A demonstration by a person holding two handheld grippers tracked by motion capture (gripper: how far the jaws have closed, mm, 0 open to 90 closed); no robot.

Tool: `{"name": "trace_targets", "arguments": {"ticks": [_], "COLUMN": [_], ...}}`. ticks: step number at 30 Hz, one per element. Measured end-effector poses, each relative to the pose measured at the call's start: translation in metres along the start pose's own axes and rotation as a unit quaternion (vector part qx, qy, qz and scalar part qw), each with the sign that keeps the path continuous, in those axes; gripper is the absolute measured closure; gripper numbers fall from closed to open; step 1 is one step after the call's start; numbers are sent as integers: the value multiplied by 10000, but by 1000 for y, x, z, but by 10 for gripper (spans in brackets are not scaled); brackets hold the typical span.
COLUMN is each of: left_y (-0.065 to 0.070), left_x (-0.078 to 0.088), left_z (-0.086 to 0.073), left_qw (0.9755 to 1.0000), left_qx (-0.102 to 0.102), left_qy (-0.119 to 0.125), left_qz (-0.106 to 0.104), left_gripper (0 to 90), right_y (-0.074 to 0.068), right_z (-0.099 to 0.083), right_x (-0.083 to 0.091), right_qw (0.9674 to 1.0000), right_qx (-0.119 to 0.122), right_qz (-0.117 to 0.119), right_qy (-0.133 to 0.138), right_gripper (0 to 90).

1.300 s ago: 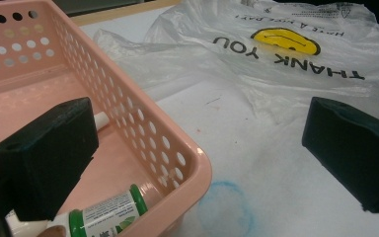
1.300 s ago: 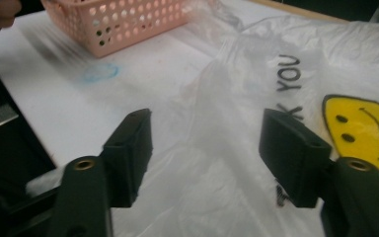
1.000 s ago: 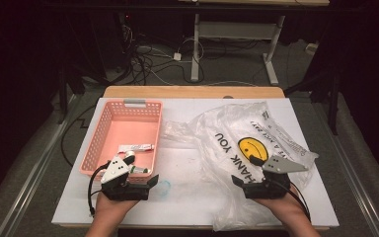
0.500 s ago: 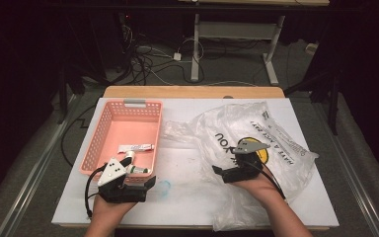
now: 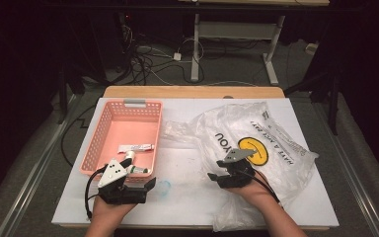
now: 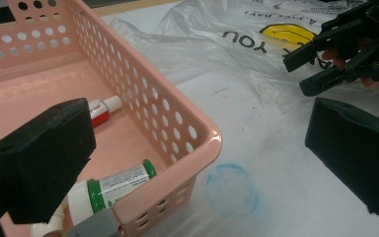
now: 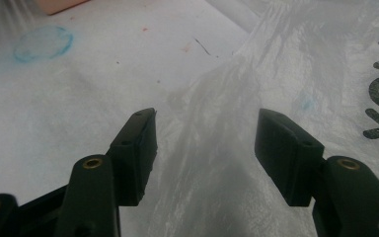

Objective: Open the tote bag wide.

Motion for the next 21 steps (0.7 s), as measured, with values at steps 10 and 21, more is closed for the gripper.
{"name": "trace_targets", "arguments": {"ticks": [10,21], "left_y": [3,1], "left_x": [-5,-3], "left_z": [0,-1], "left_qw": [10000,10000], "left_qx": [-41,-36], "left_qy": [-73,-85], "left_qz": [-3,-10], "left_gripper": [0,0], "right_y": [-2,-2], "right_z": [-6,-7], "right_x": [-10,-10], "right_qw": [9997,9997], "right_qx": [190,187], "right_qz": [18,15], "right_qy": [-122,-135], "right_gripper": [402,619]}}
Point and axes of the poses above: each handheld gripper's, and its own axes: x roughly backward along the jaws, z roughly out of its top, y roughly to its right, the point moved 8 cm from there along -x, roughly forward along the jaws, and after that the axes turned 15 degrees about -z, right-handed, at the moved point
